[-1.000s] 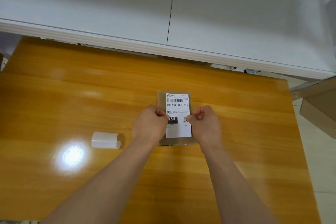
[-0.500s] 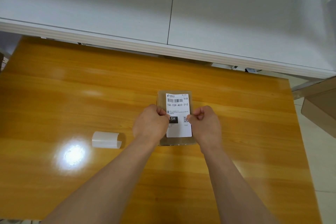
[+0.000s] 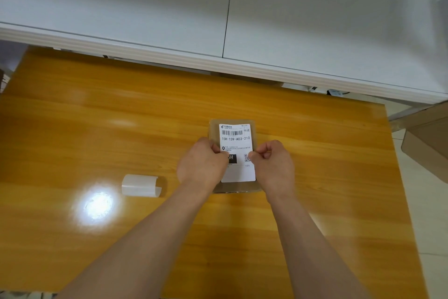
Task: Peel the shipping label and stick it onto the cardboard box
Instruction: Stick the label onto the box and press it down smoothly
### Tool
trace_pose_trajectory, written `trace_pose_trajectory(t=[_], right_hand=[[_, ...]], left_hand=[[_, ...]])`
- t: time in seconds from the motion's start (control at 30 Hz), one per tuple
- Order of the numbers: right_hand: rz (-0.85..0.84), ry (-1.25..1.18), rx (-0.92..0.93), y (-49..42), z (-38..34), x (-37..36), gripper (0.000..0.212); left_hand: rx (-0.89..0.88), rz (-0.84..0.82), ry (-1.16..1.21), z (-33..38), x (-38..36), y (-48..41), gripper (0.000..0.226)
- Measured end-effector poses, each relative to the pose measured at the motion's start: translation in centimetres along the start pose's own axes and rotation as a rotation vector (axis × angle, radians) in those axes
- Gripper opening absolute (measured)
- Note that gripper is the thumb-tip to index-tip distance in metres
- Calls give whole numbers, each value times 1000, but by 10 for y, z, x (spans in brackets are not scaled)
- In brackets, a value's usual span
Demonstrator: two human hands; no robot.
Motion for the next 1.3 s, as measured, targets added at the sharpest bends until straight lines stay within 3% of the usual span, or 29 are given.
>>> trace_pose_trajectory(t=[0.4,0.67,1.07,1.2,1.3], right_hand=[[-21,-19,-17,-2,2,0,11],[-35,-21,-26,-4,3,0,11],[-42,-20,-32,0,2,0,11],[-39,-28,-47,1,4,0,17],[-74,-30,-82,-1,4,-3,38]], left_hand=[[-5,22,-38,3,-5,-1,51],[-20,30,-11,-1,-6,-6,38],[-10,14,42,-12,-3,-7,42],[-17,-3,60,-12,-2,-8,41],[-24,-16,70,-12,-2,-8,40]])
Point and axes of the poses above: each hand's wrist, its own y-axis away from the middle knuckle, its own x-axis out of the back of the hand, z = x × y, the point moved 6 cm from there along -y, towards the middle knuckle, and after that the axes turned 6 degrees about -z, right-handed, at the moved point
